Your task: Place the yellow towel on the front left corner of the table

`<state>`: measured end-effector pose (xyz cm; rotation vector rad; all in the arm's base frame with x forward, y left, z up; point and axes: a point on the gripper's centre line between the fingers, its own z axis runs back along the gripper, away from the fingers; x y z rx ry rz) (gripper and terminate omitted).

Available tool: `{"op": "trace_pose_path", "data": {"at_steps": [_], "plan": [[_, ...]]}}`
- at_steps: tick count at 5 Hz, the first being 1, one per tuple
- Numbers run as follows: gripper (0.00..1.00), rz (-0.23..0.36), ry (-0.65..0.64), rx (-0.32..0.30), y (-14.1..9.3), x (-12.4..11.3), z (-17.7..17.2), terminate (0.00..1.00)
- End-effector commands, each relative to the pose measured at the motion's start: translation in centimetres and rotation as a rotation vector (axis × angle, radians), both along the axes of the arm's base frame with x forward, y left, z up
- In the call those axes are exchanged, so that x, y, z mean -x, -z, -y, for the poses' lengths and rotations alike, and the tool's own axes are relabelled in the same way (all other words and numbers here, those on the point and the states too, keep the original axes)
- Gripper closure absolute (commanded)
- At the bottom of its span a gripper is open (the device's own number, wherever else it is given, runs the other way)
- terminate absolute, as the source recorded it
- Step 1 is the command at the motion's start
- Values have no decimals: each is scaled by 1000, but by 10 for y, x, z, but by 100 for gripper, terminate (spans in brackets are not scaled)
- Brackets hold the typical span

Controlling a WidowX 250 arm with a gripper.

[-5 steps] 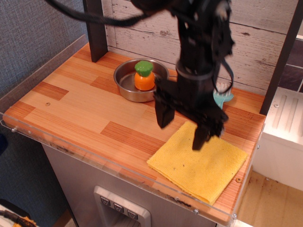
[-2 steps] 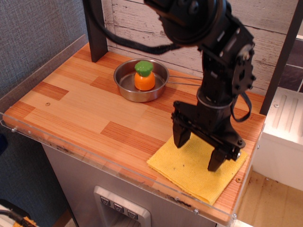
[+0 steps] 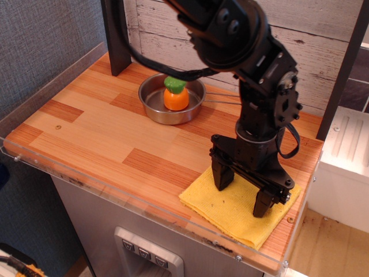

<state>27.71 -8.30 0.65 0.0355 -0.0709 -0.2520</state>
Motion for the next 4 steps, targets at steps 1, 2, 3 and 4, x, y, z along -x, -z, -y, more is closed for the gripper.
{"op": "trace_pose_path", "data": {"at_steps": [1,2,3,4], "plan": [[0,-45,-84,-5,19,30,-49,0],[0,-55,-132,-29,21,46,-84,0],[0,-64,-174,-29,22,53,-113,0],[0,-70,-197,-33,19,57,-144,0]]}}
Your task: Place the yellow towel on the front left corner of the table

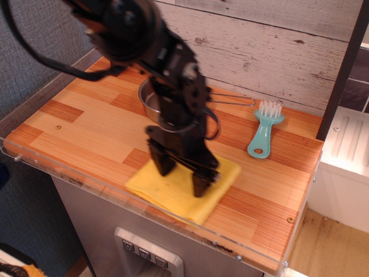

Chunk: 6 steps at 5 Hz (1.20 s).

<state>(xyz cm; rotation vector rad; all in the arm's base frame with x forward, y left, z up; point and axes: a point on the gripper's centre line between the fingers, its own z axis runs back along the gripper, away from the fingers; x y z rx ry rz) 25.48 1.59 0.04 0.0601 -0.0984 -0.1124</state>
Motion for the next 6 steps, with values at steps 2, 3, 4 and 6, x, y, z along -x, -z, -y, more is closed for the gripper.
{"op": "trace_pose_path", "data": {"at_steps": [2,3,4,6], "plan": [[0,-88,-94,-58,0,31,-110,0],[0,-89,-121,-74,-1,35,-141,0],[0,-81,-127,-77,5,33,-160,0],[0,-84,-137,-78,26,22,-179,0]]}}
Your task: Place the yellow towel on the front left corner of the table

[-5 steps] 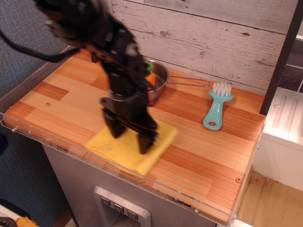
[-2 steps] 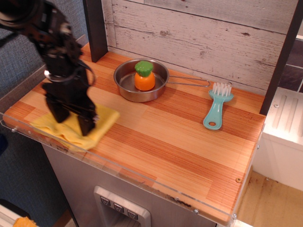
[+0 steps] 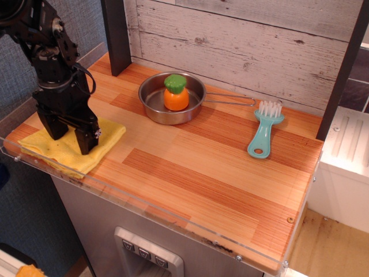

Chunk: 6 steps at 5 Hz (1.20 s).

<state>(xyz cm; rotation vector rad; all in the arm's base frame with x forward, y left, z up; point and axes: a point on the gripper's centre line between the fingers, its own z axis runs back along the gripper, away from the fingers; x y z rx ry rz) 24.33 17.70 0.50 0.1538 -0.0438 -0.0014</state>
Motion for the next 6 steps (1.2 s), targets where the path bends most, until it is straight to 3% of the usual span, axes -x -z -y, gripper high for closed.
{"op": "trace_pose_path", "data": {"at_steps": [1,2,3,4,5,6], "plan": [[0,-42,-24,3,37,3,-22,0],[0,-36,-19,2,36,-3,-23,0],[0,5,-21,-22,8,-6,-17,0],[0,79,-40,-2,-27,-9,-14,0],[0,113,-44,21,-55,-13,-9,0],[0,122,-41,54,-67,-12,-1,0]]}}
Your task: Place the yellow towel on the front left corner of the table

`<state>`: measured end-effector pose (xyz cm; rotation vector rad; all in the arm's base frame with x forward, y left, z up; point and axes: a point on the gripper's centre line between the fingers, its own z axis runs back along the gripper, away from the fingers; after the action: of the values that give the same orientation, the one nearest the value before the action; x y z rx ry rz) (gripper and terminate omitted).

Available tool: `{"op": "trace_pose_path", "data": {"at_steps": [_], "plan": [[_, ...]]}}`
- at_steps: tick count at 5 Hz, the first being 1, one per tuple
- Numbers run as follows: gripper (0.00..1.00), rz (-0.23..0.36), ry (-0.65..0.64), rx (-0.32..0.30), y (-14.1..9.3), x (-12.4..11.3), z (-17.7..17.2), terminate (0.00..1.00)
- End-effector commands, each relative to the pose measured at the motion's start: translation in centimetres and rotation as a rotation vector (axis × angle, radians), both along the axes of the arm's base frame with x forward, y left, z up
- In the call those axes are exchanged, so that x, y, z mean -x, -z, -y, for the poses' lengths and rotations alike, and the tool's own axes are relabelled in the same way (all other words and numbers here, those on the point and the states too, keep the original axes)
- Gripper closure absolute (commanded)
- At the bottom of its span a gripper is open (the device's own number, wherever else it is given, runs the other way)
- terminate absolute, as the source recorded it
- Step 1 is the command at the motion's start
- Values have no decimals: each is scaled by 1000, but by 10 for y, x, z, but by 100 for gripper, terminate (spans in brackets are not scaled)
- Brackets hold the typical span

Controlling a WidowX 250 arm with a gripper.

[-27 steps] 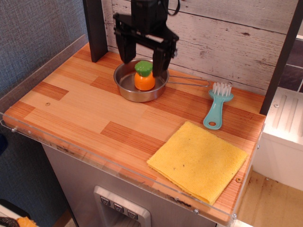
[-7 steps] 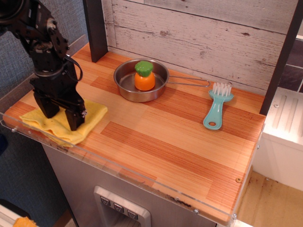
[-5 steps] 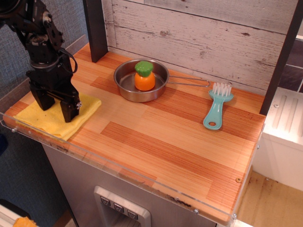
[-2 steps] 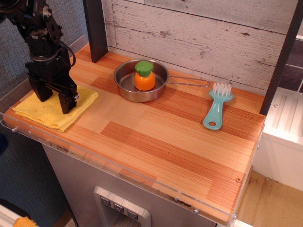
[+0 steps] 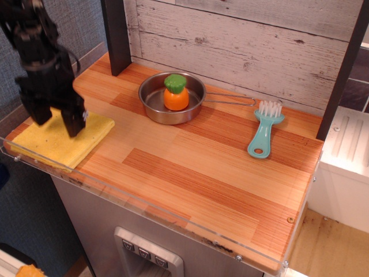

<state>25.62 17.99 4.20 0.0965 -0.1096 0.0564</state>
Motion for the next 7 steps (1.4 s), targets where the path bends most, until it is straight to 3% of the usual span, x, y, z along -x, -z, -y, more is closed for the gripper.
{"op": "trace_pose_path", "data": {"at_steps": [1,2,4,7], "plan": [[0,56,30,4,-39,-1,14,0],[0,52,51,24,-54,-5,42,0],[0,49,96,23,-57,-16,111,0],[0,27,135,7,-60,-34,140,0]]}}
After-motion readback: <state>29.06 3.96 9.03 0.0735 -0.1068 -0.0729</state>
